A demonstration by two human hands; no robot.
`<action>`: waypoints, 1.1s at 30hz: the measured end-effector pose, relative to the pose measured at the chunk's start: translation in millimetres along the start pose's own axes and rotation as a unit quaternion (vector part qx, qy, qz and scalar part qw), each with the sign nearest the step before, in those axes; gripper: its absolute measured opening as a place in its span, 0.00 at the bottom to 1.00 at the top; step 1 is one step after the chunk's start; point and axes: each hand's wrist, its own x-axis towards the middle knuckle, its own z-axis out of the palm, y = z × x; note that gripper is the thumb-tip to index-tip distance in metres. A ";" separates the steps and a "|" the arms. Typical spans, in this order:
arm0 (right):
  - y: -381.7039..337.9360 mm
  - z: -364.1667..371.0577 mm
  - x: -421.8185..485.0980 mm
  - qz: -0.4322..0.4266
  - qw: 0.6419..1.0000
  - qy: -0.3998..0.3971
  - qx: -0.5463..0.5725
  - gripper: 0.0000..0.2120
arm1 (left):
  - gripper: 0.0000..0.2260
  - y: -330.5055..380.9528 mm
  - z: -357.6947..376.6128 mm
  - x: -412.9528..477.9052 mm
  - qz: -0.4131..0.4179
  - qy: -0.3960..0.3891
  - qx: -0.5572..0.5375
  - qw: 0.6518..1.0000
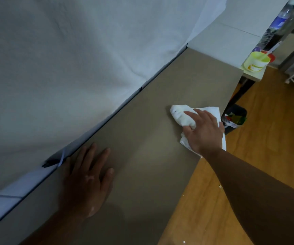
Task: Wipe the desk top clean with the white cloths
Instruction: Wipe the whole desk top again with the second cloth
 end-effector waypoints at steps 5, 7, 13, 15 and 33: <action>1.8 -0.6 13.5 0.029 0.999 -0.014 -0.006 0.24 | 0.25 1.7 0.5 2.4 -0.008 -0.004 0.009 1.000; -14.5 0.0 3.5 0.074 0.997 -0.017 -0.006 0.24 | 0.25 3.0 -0.7 2.6 -0.010 -0.005 0.016 1.000; -106.4 32.8 -115.5 -0.043 0.996 -0.033 -0.068 0.28 | 0.25 2.4 -0.5 3.4 -0.013 0.000 0.028 1.000; -123.0 37.9 -151.0 -0.125 0.989 -0.052 -0.060 0.27 | 0.25 1.9 0.1 3.0 -0.012 0.003 0.025 1.000; -149.5 41.1 -44.6 -0.032 0.992 -0.116 -0.046 0.26 | 0.33 0.8 -0.7 3.9 -0.074 -0.010 0.015 0.997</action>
